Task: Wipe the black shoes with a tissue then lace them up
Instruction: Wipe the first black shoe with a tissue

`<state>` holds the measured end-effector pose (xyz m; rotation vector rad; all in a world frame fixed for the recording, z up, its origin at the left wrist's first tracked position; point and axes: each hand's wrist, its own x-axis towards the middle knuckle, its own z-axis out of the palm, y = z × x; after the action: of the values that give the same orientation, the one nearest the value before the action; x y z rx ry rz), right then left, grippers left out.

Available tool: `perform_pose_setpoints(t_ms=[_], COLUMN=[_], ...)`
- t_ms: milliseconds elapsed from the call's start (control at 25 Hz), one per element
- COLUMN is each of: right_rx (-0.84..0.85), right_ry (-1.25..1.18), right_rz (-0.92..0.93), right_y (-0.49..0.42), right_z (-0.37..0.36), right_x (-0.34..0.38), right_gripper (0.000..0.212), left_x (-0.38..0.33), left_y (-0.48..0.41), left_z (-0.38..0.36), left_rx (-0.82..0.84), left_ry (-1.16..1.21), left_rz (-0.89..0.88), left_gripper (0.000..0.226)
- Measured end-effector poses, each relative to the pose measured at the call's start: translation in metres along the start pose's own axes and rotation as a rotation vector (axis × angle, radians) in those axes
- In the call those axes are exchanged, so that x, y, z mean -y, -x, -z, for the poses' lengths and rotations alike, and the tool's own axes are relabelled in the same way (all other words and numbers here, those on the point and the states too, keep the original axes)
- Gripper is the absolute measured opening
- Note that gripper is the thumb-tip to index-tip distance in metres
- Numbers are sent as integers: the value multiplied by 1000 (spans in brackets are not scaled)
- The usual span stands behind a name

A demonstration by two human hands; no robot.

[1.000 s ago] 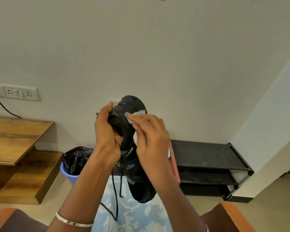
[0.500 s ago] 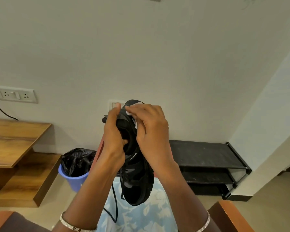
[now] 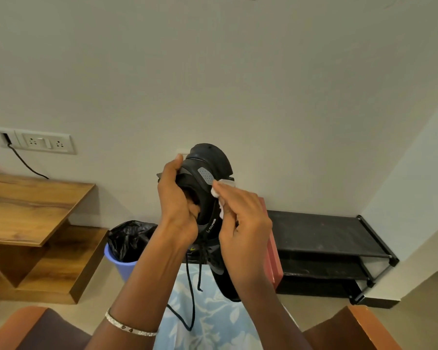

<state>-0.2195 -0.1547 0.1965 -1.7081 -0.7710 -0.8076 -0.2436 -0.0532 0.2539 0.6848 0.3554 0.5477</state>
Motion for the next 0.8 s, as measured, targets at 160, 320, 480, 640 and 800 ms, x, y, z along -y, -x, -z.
perform_pose_setpoints(t_ms=[160, 320, 480, 640, 800], right_rx=[10, 39, 16, 9, 19], right_ry=[26, 89, 52, 36, 45], right_rz=[111, 239, 180, 161, 166], right_y=[21, 51, 26, 33, 60], right_z=[0, -1, -2, -8, -11], right_x=[8, 2, 2, 10, 3], right_gripper=[27, 23, 24, 28, 31], left_x=[-9, -15, -12, -16, -15], left_y=[-1, -6, -7, -11, -15], left_z=[-2, 1, 4, 8, 15], left_rx=[0, -29, -53, -43, -86], left_ry=[87, 147, 151, 245, 290], left_rz=[-16, 16, 71, 90, 90], left_gripper=[30, 33, 38, 42, 38])
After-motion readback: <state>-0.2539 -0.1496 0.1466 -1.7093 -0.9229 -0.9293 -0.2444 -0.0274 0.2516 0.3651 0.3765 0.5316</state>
